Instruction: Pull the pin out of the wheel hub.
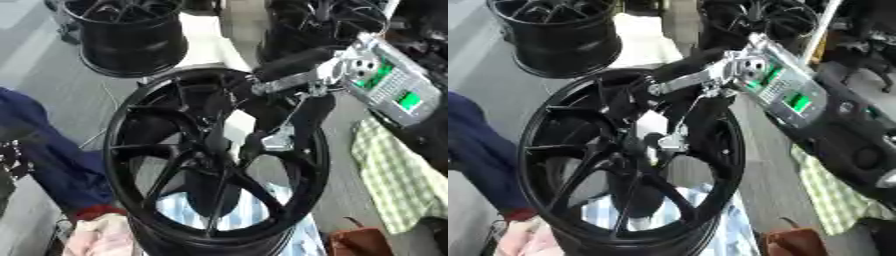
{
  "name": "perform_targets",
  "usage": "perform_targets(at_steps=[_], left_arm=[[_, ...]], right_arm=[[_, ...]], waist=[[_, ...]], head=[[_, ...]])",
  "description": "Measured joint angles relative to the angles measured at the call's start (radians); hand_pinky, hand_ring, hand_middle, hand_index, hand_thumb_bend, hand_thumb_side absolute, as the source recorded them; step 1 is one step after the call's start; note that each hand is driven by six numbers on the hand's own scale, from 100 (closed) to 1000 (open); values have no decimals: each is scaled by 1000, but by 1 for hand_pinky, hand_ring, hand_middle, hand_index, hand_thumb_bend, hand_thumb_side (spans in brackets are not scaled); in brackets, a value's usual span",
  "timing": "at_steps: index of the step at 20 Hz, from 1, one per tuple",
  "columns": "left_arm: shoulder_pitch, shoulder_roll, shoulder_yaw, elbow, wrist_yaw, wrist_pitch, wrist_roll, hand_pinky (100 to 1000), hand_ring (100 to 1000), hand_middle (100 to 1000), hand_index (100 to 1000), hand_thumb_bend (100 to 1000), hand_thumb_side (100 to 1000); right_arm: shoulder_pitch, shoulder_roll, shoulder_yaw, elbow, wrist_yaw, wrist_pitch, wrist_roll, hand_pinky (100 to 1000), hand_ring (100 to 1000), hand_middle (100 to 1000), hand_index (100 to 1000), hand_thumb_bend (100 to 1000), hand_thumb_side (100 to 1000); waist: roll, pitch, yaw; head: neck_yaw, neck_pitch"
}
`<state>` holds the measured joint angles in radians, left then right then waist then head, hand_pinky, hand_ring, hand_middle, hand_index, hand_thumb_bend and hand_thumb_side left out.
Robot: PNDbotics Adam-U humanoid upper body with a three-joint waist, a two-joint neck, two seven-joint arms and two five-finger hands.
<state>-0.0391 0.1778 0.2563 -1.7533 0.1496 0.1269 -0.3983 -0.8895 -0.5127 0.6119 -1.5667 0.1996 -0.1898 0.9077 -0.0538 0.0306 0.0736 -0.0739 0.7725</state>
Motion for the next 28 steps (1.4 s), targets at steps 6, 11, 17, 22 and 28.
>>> perform_targets(at_steps=[6,11,17,22,28], left_arm=[[0,0,0,0,0,0,0,587,1000,620,838,100,866],[0,0,0,2,0,1,-1,587,1000,620,838,100,866],[0,-1,0,2,0,1,-1,588,1000,620,838,100,867],[0,-1,0,2,0,2,-2,588,1000,621,838,100,867],[0,-1,0,2,0,3,-4,589,1000,621,838,100,867]], right_arm=[[1,30,-8,107,85,-43,-4,958,1000,1000,1000,100,488],[2,38,-26,173,136,-74,-8,953,1000,1000,1000,100,500],[5,51,-28,223,175,-90,-17,916,970,988,1000,100,503],[11,52,-27,244,193,-97,-24,851,900,938,1000,100,497],[11,52,-26,245,195,-101,-27,767,818,876,985,100,473]], waist=[[2,0,2],[2,0,2],[2,0,1],[2,0,1],[2,0,0]], head=[[-3,0],[-4,0],[-7,0],[-7,0],[-8,0]])
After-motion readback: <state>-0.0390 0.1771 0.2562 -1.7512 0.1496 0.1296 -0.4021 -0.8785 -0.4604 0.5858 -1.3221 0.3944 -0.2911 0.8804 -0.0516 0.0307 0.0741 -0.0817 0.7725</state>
